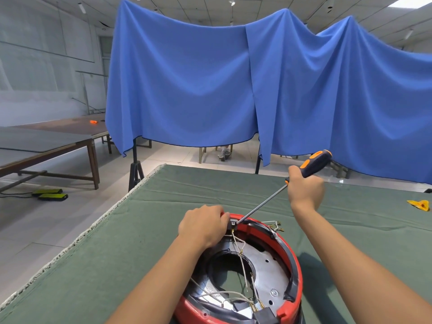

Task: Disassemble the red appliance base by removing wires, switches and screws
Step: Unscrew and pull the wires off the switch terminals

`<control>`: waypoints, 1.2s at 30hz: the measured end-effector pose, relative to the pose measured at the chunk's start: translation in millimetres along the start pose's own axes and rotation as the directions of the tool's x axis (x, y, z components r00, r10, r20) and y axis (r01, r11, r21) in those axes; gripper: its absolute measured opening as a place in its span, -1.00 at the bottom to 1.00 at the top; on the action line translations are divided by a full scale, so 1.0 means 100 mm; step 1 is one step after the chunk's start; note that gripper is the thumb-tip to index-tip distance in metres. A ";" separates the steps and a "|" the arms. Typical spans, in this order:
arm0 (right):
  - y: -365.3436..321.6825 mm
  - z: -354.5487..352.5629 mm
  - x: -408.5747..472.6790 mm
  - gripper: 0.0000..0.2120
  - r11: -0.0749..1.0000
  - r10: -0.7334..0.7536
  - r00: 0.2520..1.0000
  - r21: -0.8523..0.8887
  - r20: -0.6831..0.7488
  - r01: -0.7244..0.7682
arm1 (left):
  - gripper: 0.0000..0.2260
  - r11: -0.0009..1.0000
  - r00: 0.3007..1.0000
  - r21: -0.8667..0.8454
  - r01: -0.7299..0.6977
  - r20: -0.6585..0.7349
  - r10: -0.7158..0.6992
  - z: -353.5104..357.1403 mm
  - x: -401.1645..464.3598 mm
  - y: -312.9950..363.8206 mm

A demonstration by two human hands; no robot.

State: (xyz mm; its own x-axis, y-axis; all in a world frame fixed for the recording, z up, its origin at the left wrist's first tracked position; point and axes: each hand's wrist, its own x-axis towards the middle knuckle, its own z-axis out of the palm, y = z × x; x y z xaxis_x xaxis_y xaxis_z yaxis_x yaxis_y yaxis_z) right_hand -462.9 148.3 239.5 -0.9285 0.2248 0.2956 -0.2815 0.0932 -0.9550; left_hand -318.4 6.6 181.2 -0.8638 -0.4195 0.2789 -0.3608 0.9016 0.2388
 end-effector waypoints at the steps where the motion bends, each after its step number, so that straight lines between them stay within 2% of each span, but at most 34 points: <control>1: -0.01 0.01 0.00 -0.72 1.000 0.007 1.000 -0.015 0.011 -0.007 | -0.67 1.000 1.000 0.001 0.003 0.001 -0.003 0.00 0.00 0.00; 4: -0.02 0.01 -0.01 -0.74 1.000 0.021 1.000 0.001 0.024 -0.021 | -0.67 1.000 1.000 0.005 0.009 0.006 -0.009 0.01 0.00 -0.01; 6: 0.00 -0.04 -0.04 -0.77 0.995 0.021 1.000 0.093 -0.004 -0.020 | -0.66 1.000 1.000 0.008 0.011 0.005 -0.011 0.01 0.00 -0.01; 10: 0.03 -0.18 -0.15 -0.76 0.969 -0.055 0.996 0.236 -0.065 0.069 | -0.66 1.000 1.000 0.009 0.019 0.005 -0.019 -0.01 0.02 0.00; 15: 0.06 -0.21 -0.26 -0.71 0.947 -0.117 0.991 0.292 -0.068 0.132 | -0.70 1.000 1.000 0.002 0.021 0.014 -0.021 -0.01 -0.01 0.00; 20: 0.00 -0.19 -0.22 -0.76 0.962 -0.135 0.990 0.232 -0.044 0.141 | -0.66 1.000 1.000 0.010 0.019 0.001 -0.019 0.00 -0.01 0.00; 30: -0.09 0.09 0.03 -0.72 0.992 -0.078 0.996 -0.096 0.047 0.082 | -0.66 1.000 1.000 0.016 0.016 0.004 -0.016 0.01 0.01 0.00; 33: -0.07 0.15 0.06 -0.75 0.991 -0.059 0.997 -0.122 0.040 0.063 | -0.65 1.000 1.000 0.009 0.020 0.009 -0.020 0.01 0.01 0.00; 36: -0.07 0.10 0.04 -0.74 0.997 -0.046 0.999 -0.060 0.017 0.047 | -0.64 1.000 1.000 0.007 0.020 0.010 -0.020 0.01 0.01 0.00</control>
State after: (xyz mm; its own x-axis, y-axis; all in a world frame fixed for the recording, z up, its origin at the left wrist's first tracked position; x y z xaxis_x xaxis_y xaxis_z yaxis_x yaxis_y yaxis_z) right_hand -467.1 138.4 246.9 -0.9184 0.2041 0.3391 -0.3101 0.1613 -0.9369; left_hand -319.6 6.4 180.8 -0.8599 -0.4366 0.2647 -0.3806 0.8937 0.2377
